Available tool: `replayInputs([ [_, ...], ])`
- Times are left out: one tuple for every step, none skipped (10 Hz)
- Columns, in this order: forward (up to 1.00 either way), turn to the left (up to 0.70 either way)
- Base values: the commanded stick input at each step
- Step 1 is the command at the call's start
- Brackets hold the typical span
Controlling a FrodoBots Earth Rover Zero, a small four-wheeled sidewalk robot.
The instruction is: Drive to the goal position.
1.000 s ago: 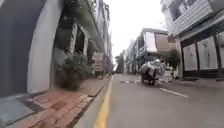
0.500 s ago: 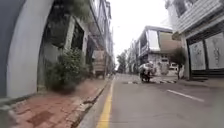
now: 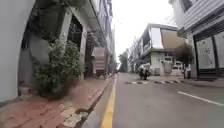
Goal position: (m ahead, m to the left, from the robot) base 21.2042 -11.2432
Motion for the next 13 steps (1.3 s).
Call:
replayInputs([
  [1.0, -0.39],
  [1.0, -0.37],
  [1.0, -0.11],
  [1.0, 0.0],
  [1.0, 0.01],
  [1.0, 0.01],
  [1.0, 0.01],
  [1.0, 0.01],
  [1.0, 0.01],
  [1.0, 0.01],
  [1.0, 0.01],
  [1.0, 0.01],
  [1.0, 0.01],
])
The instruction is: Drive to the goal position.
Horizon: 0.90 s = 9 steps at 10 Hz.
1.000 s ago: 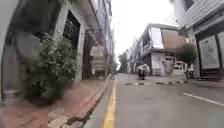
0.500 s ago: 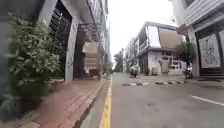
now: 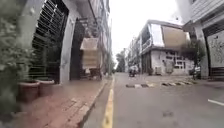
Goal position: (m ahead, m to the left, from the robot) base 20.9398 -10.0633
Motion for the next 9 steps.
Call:
replayInputs([
  [1.0, 0.01],
  [1.0, 0.01],
  [1.0, 0.01],
  [1.0, 0.01],
  [1.0, 0.01],
  [1.0, 0.01],
  [1.0, 0.01],
  [1.0, 0.01],
  [1.0, 0.01],
])
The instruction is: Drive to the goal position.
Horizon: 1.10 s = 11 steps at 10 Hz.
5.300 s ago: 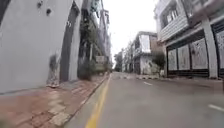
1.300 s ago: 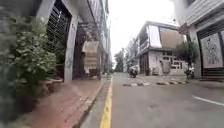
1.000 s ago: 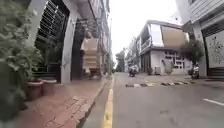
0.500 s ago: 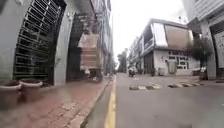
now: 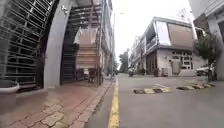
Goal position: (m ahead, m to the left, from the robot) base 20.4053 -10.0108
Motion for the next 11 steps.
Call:
replayInputs([
  [1.0, 0.01],
  [1.0, -0.3],
  [1.0, -0.39],
  [1.0, -0.39],
  [1.0, -0.13],
  [1.0, 0.01],
  [1.0, 0.01],
  [1.0, 0.01],
  [1.0, 0.01],
  [1.0, 0.01],
  [1.0, 0.01],
])
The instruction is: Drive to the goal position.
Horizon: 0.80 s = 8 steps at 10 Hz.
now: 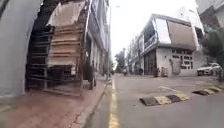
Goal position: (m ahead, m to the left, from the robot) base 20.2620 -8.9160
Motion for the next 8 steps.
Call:
replayInputs([
  [1.0, -0.02],
  [1.0, -0.39],
  [1.0, -0.39],
  [1.0, -0.33],
  [1.0, -0.17],
  [1.0, 0.01],
  [1.0, 0.01],
  [1.0, 0.01],
])
